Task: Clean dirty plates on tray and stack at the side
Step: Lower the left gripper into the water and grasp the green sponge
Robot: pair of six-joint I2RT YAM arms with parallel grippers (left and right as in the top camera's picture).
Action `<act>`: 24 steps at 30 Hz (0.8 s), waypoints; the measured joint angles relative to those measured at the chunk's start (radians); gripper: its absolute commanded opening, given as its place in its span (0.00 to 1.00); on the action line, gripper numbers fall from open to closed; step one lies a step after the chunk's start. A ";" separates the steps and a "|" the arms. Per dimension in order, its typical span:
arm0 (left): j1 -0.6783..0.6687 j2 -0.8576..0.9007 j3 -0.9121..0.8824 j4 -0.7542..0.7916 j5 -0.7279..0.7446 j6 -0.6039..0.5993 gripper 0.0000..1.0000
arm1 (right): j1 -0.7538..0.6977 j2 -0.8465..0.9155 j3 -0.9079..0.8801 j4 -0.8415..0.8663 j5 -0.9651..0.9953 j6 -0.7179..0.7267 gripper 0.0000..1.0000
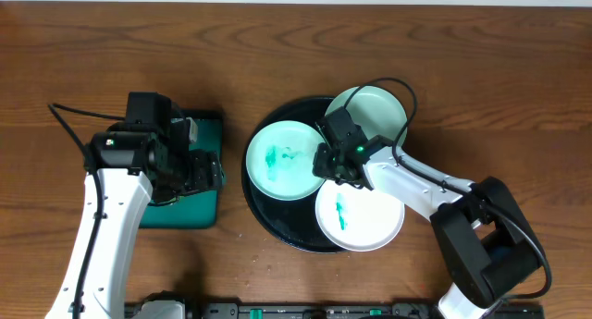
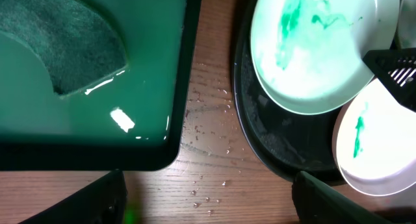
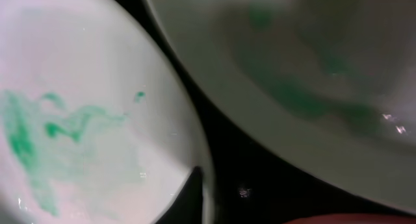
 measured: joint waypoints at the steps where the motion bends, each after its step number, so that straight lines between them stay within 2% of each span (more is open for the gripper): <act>1: 0.000 0.000 0.000 0.001 -0.001 0.000 0.59 | 0.000 0.000 -0.001 0.003 0.000 0.002 0.01; 3: 0.000 0.000 0.000 0.012 -0.002 -0.001 0.53 | 0.000 0.000 -0.001 0.003 0.000 0.002 0.01; 7: 0.000 0.000 0.000 0.063 -0.049 -0.004 0.51 | 0.000 0.000 -0.001 0.003 0.001 0.002 0.01; 11: 0.000 0.030 0.000 0.106 -0.137 -0.021 0.62 | 0.000 0.000 -0.001 0.001 0.001 0.002 0.01; 18: 0.008 0.185 -0.011 0.175 -0.237 -0.107 0.61 | 0.000 0.000 -0.001 0.000 0.002 0.000 0.01; 23: 0.075 0.280 -0.013 0.225 -0.281 -0.168 0.56 | 0.000 0.000 -0.001 -0.001 0.002 -0.009 0.01; 24: 0.091 0.293 -0.013 0.235 -0.286 -0.177 0.52 | 0.000 0.000 -0.001 -0.001 0.002 -0.010 0.01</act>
